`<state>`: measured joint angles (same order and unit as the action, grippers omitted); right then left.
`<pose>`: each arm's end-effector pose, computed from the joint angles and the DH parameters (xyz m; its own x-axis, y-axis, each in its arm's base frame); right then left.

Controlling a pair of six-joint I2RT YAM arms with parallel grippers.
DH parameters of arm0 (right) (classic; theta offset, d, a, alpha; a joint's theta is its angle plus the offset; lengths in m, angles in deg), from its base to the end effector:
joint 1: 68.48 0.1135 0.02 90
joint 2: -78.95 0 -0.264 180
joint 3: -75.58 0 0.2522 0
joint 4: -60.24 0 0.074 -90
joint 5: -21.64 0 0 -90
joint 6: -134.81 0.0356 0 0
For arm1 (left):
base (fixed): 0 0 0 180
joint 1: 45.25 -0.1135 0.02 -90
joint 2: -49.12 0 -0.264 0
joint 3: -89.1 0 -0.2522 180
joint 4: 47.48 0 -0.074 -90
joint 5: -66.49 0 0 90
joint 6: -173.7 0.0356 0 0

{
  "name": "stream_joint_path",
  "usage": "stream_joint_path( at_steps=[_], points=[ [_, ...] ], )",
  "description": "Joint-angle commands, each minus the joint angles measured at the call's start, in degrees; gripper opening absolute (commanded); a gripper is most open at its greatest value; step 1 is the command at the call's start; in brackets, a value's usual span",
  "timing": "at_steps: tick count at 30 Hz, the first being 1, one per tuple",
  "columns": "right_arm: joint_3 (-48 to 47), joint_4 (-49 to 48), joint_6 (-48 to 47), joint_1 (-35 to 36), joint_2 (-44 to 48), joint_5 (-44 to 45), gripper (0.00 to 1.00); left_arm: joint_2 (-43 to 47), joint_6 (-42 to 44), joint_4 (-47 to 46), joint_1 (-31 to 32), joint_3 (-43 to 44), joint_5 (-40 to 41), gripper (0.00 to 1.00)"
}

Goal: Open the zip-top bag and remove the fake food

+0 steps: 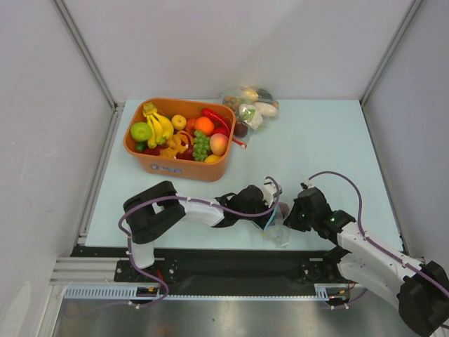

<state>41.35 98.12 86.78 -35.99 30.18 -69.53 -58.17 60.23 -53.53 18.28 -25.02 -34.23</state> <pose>0.1320 0.0849 0.1619 -0.8632 0.2430 -0.4426 0.0399 0.9067 0.4199 0.1619 -0.3400 0.1357 -0.6138 0.3548 -0.7052 0.7661 0.4835 -0.4235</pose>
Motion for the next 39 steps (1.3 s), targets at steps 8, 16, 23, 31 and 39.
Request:
stream_joint_path(
  at_steps=[8, 16, 23, 31, 39],
  points=[
    [-1.9, 2.2, 0.0, -1.8, 0.5, 3.8, 0.0, 16.3, 2.2, 5.0, 0.4, -4.7, -0.6, 0.0],
    [-2.1, 2.4, -0.3, -2.3, 0.3, 4.0, 0.0, 22.2, 3.8, 8.7, 0.4, -5.4, -4.0, 0.0],
    [-2.9, 2.8, -0.5, -2.9, 0.1, 4.7, 0.0, 25.9, 4.7, 12.2, 0.3, -6.2, -7.6, 0.0],
    [-4.8, 2.2, -1.1, -3.5, -1.1, 6.5, 0.0, 27.5, 7.9, 15.9, 0.4, -6.2, -15.1, 0.0],
    [-5.3, 3.0, -1.4, -3.5, -0.9, 7.6, 0.0, 33.1, 8.7, 19.4, 0.3, -5.4, -7.5, 0.0]
  ],
)
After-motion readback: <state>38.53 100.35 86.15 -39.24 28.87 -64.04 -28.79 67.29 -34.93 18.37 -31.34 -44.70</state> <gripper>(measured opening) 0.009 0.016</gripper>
